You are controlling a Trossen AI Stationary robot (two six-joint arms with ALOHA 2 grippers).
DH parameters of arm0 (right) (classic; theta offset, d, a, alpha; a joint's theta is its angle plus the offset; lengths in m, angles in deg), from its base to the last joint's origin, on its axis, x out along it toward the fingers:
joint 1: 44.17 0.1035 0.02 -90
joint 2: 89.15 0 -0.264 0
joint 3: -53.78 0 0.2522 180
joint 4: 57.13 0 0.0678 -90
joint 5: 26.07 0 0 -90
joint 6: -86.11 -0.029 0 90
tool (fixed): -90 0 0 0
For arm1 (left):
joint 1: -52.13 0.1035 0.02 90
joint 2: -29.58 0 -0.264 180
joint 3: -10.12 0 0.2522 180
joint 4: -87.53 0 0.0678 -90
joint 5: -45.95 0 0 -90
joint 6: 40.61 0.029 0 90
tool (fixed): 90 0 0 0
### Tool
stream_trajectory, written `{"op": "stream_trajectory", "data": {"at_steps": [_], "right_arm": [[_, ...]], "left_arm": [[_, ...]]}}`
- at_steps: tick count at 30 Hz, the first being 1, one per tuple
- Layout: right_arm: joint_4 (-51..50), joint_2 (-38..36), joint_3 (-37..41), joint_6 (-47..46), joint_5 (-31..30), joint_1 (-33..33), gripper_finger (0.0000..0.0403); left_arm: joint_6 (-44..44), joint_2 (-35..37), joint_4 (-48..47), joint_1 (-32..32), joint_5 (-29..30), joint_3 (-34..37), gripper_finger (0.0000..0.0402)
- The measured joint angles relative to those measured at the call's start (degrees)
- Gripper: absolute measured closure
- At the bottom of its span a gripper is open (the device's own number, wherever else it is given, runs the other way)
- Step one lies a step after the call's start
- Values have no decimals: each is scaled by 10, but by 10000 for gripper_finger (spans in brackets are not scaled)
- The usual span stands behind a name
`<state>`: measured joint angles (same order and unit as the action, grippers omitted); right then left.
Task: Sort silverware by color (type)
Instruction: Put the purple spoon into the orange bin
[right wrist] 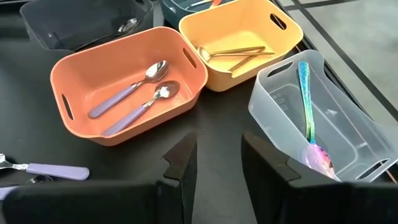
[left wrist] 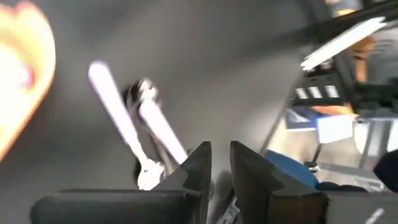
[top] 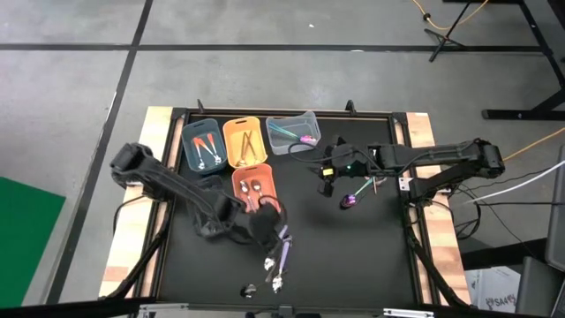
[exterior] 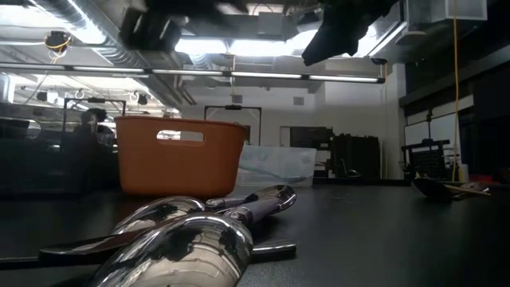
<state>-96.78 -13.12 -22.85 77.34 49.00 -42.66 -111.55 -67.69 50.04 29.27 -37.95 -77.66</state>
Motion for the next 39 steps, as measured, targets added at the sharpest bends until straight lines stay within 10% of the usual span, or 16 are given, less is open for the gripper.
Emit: {"op": "stream_trajectory", "data": {"at_steps": [18, 39], "right_arm": [[12, 0, 0, 1, 6, -1, 292], [21, 0, 0, 4, 6, -1, 292]], "left_arm": [[-175, -146, 43, -16, -186, 0, 360], [-174, -147, 5, -12, -2, 0, 291]]}}
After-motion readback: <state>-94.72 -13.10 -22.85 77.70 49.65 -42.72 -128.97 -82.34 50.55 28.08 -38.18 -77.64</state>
